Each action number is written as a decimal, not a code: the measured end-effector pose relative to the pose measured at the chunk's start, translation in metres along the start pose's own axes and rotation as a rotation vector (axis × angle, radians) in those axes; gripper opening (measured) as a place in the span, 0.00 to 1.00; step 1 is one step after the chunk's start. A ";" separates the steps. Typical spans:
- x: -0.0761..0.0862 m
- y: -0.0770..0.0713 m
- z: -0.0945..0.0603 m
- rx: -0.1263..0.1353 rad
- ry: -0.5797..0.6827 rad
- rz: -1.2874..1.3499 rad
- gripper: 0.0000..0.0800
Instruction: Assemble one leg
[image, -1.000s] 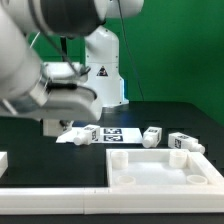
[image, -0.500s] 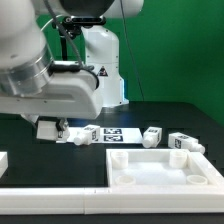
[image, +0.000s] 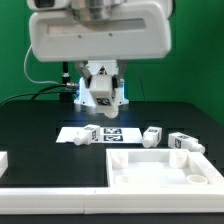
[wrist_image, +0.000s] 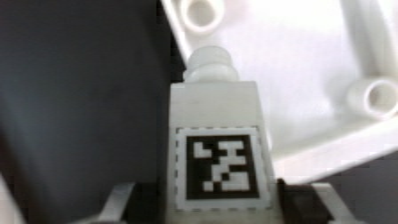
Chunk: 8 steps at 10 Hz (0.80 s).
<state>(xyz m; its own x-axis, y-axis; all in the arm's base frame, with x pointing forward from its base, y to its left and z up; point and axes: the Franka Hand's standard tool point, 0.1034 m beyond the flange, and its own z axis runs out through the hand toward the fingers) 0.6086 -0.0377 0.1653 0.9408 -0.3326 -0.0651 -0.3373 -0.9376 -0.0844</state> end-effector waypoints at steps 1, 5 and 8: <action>0.001 -0.005 0.002 0.006 0.073 -0.009 0.36; -0.011 -0.074 0.030 0.026 0.410 -0.022 0.36; -0.013 -0.102 0.044 0.045 0.613 -0.056 0.36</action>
Offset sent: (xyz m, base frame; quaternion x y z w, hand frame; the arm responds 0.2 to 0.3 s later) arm 0.0056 0.0461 -0.0093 -0.0387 0.2031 -0.0235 0.9781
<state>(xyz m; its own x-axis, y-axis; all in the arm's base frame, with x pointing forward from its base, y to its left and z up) 0.6293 0.0663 0.1307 0.8002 -0.2934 0.5230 -0.2757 -0.9545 -0.1135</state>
